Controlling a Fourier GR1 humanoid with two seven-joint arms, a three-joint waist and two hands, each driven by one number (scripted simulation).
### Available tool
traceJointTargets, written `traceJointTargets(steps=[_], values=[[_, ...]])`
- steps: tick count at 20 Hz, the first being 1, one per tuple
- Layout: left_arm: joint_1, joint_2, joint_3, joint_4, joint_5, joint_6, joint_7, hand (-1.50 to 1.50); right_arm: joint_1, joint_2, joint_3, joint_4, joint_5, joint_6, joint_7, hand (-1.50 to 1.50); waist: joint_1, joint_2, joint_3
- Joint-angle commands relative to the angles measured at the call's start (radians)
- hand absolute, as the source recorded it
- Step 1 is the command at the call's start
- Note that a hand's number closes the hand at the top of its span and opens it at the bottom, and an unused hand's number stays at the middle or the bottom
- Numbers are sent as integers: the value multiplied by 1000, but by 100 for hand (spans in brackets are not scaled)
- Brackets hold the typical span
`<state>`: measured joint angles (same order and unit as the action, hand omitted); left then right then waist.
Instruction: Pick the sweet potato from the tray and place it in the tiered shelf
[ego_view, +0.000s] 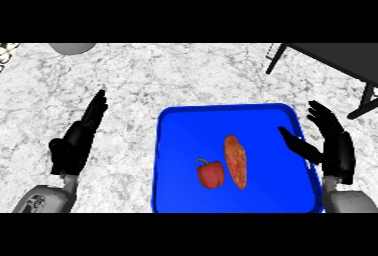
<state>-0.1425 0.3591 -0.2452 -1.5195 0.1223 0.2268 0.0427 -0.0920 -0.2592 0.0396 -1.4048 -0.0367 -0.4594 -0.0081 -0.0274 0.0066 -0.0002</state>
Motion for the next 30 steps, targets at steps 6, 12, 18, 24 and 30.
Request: traceJointTargets(steps=[6, 12, 18, 24, 30], values=[[18, -83, -39, 16, -40, -6, -32, 0, 107, 1, -56, -77, -145, 193, -187, -150, 23, -9, 0], [-41, -87, -25, 48, -37, -29, -20, 0, 68, -209, 45, -228, -44, 306, 114, -150, 22, -10, -1], [-19, -60, -2, 25, -42, -56, -11, 0, 2, -285, 128, -420, 43, 331, 464, -150, 30, -10, -1], [-33, -85, 3, 106, -61, -43, -60, 0, -153, -409, 253, -488, 67, 530, 759, -150, 39, -7, -3], [-38, -116, 2, 126, -83, -41, -75, 0, -252, -388, 345, -598, 119, 620, 1044, -150, 33, -8, -1]])
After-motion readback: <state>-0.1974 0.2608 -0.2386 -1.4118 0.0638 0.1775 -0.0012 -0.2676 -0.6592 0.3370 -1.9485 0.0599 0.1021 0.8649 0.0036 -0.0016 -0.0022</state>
